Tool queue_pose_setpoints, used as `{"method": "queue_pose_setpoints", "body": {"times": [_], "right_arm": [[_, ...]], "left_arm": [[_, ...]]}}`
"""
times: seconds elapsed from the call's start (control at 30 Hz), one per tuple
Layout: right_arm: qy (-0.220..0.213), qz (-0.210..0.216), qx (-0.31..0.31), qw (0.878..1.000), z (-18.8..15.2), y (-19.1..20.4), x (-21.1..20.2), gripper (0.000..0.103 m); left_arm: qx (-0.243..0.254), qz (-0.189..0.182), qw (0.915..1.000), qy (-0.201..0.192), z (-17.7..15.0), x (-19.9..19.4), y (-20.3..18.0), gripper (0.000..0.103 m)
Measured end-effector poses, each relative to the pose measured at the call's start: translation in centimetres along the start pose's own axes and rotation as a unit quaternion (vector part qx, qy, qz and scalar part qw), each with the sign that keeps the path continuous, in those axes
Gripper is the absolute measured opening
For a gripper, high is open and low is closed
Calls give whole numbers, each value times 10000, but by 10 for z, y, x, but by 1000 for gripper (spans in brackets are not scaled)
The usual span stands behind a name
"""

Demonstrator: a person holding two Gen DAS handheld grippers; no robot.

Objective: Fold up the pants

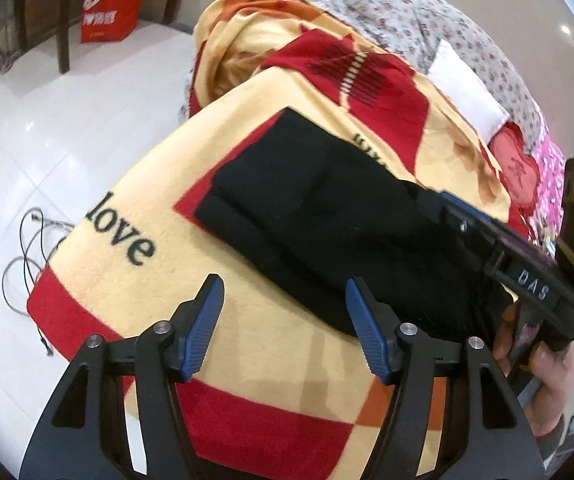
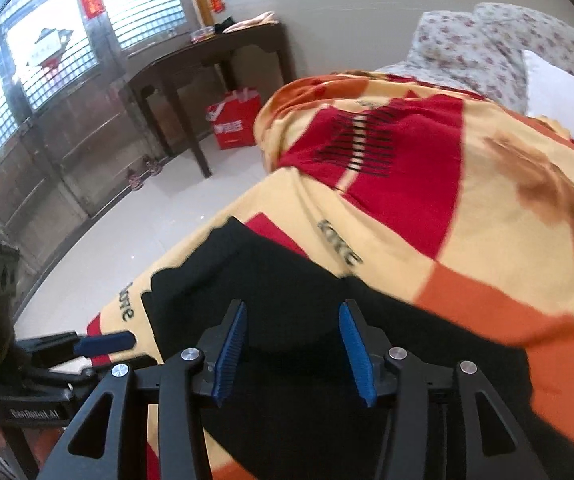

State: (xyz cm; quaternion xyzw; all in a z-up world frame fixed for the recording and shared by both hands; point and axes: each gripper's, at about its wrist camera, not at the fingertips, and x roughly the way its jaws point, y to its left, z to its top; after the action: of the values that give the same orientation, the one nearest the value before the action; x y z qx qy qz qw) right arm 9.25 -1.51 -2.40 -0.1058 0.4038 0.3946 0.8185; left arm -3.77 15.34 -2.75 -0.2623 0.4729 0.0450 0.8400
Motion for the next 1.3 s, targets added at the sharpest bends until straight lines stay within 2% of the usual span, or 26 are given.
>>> {"method": "queue_pose_setpoints", "body": {"times": [0.1, 0.23, 0.33, 0.37, 0.43, 0.6, 0.67, 0.7, 0.73, 0.77, 0.83, 0.97, 1.07, 1.17, 1.3], "right_arm": [[101, 48, -255, 9996, 15, 9, 18, 47], [283, 194, -528, 9980, 28, 20, 46, 47], [409, 223, -689, 9965, 36, 23, 67, 47], [428, 235, -696, 9964, 39, 22, 74, 47], [493, 368, -594, 9963, 44, 17, 86, 47], [584, 1035, -224, 9927, 45, 7, 107, 47], [469, 1046, -226, 9931, 43, 7, 109, 40], [448, 1006, -231, 9936, 43, 7, 109, 38], [419, 973, -222, 9941, 43, 7, 108, 32], [361, 974, -189, 9944, 44, 7, 105, 27], [229, 1090, -91, 9937, 45, 5, 95, 24], [-155, 1297, 180, 9913, 49, -4, 60, 21], [-525, 1326, 342, 9892, 47, -15, 20, 21], [-831, 1136, 496, 9888, 36, -33, -25, 21], [-1443, 751, 1296, 9781, 6, -77, -85, 21]], "left_arm": [[-130, 26, 9999, 106, 1, 7, 5, 63], [-223, 60, 9997, 21, 6, 9, 7, 64], [-280, 62, 9996, -8, 11, 12, 7, 69], [-297, 40, 9995, -27, 13, 13, 6, 73], [-314, 48, 9995, -77, 15, 15, 5, 74], [-338, 65, 9991, -254, 23, 20, 4, 74], [-253, 39, 9992, -313, 24, 21, 3, 74], [-165, 26, 9993, -349, 25, 22, 2, 72], [-124, 42, 9993, -360, 27, 24, 2, 50], [-113, 94, 9992, -359, 29, 25, 3, 38], [-145, -228, 9989, -396, 34, 18, 5, 23], [233, -372, 9961, -771, 37, -4, -15, 20], [666, -561, 9905, -1065, 30, -22, -42, 18], [1153, -834, 9820, -1244, 19, -38, -77, 15], [1752, -1061, 9718, -1172, -1, -33, -123, 15]]}}
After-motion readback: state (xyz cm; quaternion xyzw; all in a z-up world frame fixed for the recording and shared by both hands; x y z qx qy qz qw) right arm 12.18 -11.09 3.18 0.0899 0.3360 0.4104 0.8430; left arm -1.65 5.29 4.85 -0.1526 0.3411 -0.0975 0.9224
